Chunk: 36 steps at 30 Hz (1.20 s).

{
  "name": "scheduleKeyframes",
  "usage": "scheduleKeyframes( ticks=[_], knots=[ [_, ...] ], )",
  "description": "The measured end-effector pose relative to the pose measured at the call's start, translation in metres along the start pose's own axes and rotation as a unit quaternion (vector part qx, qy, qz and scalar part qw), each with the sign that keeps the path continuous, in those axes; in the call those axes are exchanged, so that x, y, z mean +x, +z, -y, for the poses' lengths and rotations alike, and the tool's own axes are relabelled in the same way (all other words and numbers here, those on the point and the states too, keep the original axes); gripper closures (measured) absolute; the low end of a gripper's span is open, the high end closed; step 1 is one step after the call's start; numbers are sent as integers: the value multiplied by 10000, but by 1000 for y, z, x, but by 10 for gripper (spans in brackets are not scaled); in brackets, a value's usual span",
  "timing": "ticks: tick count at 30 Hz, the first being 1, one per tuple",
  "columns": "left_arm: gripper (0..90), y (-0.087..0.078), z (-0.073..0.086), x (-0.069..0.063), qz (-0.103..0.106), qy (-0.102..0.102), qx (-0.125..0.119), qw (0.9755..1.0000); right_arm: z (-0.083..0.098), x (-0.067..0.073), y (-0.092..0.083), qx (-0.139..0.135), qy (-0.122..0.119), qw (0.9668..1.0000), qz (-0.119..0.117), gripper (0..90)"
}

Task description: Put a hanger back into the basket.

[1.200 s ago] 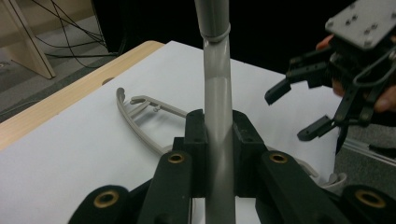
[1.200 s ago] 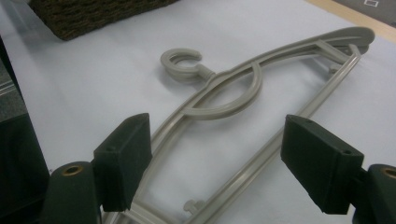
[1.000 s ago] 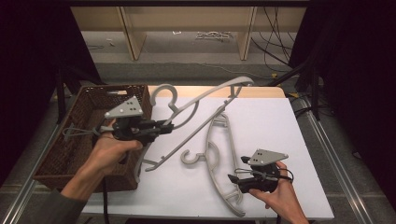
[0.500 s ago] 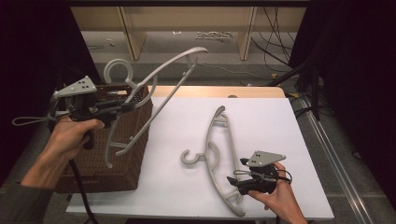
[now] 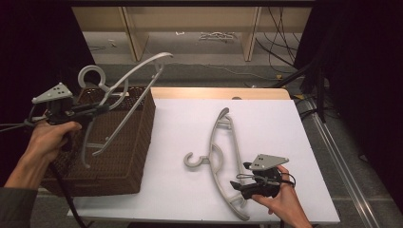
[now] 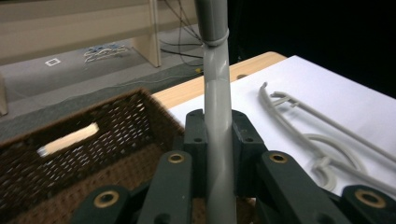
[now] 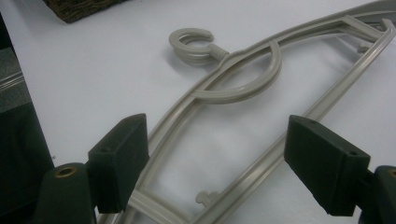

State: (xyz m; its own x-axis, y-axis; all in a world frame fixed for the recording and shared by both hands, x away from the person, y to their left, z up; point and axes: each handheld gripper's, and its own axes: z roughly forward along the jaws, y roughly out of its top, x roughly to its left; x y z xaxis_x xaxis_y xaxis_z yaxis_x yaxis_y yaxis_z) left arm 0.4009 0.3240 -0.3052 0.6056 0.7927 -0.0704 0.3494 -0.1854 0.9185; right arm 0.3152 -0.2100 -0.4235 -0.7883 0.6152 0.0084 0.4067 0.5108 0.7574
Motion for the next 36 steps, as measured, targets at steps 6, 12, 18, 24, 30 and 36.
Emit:
scheduleKeyframes(
  ticks=[6, 12, 18, 24, 30, 36],
  knots=[
    [794, -8, 17, 12, -100, 31, 131, 9999, 1, 0, 1, 26, 48, 10000, 15, 228],
    [794, -14, 28, 21, -201, -6, 188, 9996, 1, 0, 2, 32, -11, 10000, -17, 228],
    [794, -17, 40, 31, -325, -18, 349, 9989, 1, 0, 3, 38, 7, 10000, -16, 228],
    [794, -21, 55, 40, -476, 57, 511, 9975, 2, 1, 4, 68, 38, 10000, -17, 225],
    [794, -23, 65, 49, -645, -9, 726, 9953, 2, 1, 4, 82, 40, 10000, -23, 223],
    [794, -21, 71, 52, -688, -31, 926, 9933, 3, 0, 5, 104, 22, 9999, -36, 222]
  ],
)
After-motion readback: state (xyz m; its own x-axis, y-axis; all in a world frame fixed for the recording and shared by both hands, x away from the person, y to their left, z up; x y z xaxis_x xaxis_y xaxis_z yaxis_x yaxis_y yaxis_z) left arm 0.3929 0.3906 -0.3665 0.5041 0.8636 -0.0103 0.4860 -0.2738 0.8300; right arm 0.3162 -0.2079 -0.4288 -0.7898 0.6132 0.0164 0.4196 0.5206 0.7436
